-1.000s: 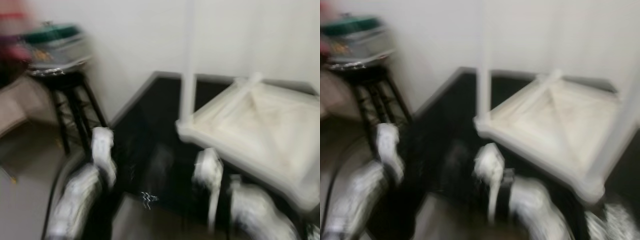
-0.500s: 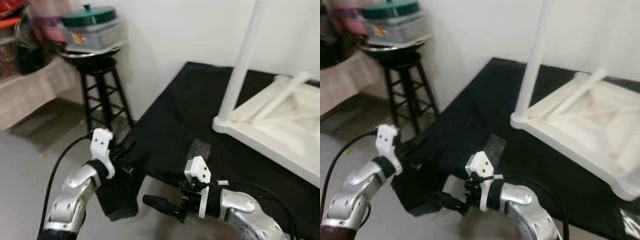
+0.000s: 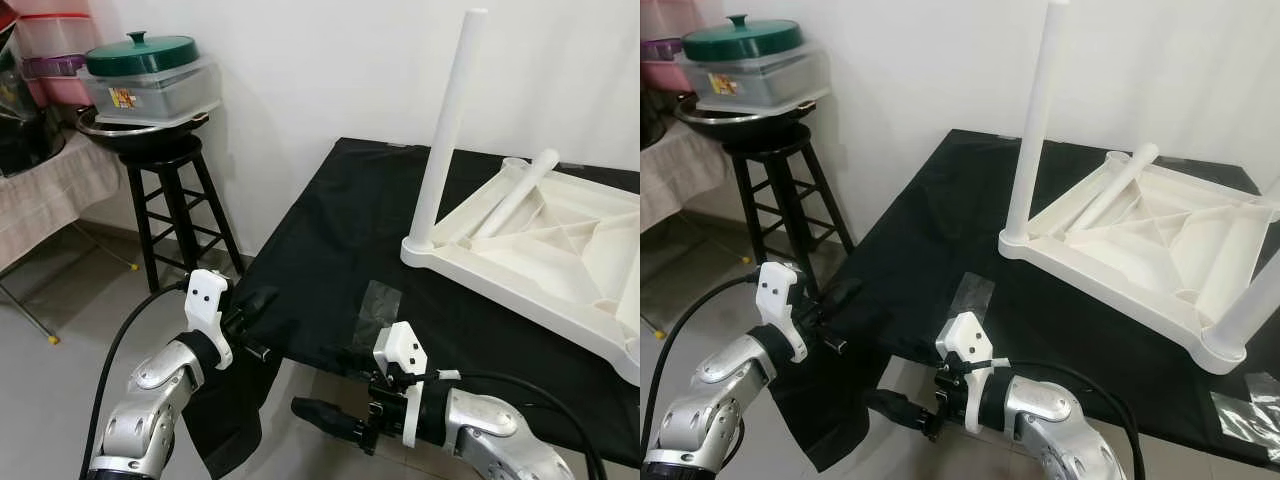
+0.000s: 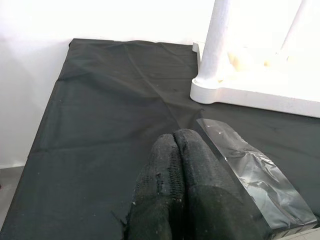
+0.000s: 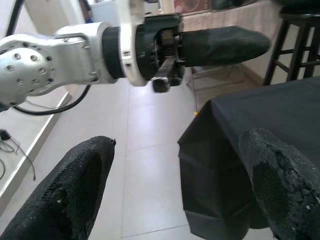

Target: Building children table

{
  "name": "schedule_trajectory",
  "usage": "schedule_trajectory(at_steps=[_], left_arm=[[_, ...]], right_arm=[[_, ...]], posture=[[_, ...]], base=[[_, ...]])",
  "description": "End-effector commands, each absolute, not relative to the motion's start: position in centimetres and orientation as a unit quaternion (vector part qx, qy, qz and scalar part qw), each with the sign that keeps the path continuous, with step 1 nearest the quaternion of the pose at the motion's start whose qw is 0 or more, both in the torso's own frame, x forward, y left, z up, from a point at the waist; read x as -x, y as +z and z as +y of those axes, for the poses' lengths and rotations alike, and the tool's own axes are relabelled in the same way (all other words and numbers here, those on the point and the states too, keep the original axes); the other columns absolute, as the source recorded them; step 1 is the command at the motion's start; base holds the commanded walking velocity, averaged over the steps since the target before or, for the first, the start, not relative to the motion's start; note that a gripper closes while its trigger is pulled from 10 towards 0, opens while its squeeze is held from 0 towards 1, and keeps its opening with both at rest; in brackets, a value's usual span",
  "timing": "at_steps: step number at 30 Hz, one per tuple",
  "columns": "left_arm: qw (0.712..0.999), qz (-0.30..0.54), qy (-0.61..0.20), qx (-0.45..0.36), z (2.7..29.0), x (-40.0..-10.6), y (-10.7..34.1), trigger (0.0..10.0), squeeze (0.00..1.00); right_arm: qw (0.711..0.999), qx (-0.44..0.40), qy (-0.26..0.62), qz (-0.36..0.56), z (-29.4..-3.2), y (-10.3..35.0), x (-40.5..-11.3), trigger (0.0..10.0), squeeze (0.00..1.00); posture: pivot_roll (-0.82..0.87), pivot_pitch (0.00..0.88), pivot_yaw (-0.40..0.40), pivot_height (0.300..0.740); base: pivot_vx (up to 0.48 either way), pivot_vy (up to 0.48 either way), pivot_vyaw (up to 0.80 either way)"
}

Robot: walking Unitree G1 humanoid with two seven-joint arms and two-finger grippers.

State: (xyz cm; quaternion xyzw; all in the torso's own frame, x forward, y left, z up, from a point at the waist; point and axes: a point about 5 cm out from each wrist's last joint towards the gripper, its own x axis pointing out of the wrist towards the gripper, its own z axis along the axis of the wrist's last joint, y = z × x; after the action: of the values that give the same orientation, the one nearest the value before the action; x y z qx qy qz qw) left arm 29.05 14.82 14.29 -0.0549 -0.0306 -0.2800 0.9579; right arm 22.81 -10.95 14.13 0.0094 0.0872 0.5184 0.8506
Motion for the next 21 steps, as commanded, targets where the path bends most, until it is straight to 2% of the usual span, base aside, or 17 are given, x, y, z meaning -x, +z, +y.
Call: schedule_trajectory(at_steps=[1, 8, 21], left_arm=[[0.958, -0.027, -0.279, 0.058, 15.0, -28.9, 14.0, 10.0, 0.00], [0.948, -0.030, -0.310, 0.064, 14.0, -28.6, 14.1, 10.0, 0.00], [0.943, -0.027, -0.327, 0.062, 14.0, -28.6, 14.1, 10.0, 0.00]], right_arm=[[0.858, -0.009, 0.507, 0.081, -11.1, 14.2, -23.1, 10.0, 0.00], [0.865, -0.003, 0.497, 0.075, -11.5, 14.3, -23.5, 10.0, 0.00], [0.860, -0.012, 0.506, 0.061, -11.3, 14.5, -23.7, 10.0, 0.00]], posture=[[-0.10, 0.025, 0.010, 0.740], [-0.12, 0.023, 0.010, 0.740], [-0.11, 0.011, 0.016, 0.740]], base=[[0.000, 0.000, 0.00], [0.000, -0.447, 0.00], [0.000, -0.449, 0.00]])
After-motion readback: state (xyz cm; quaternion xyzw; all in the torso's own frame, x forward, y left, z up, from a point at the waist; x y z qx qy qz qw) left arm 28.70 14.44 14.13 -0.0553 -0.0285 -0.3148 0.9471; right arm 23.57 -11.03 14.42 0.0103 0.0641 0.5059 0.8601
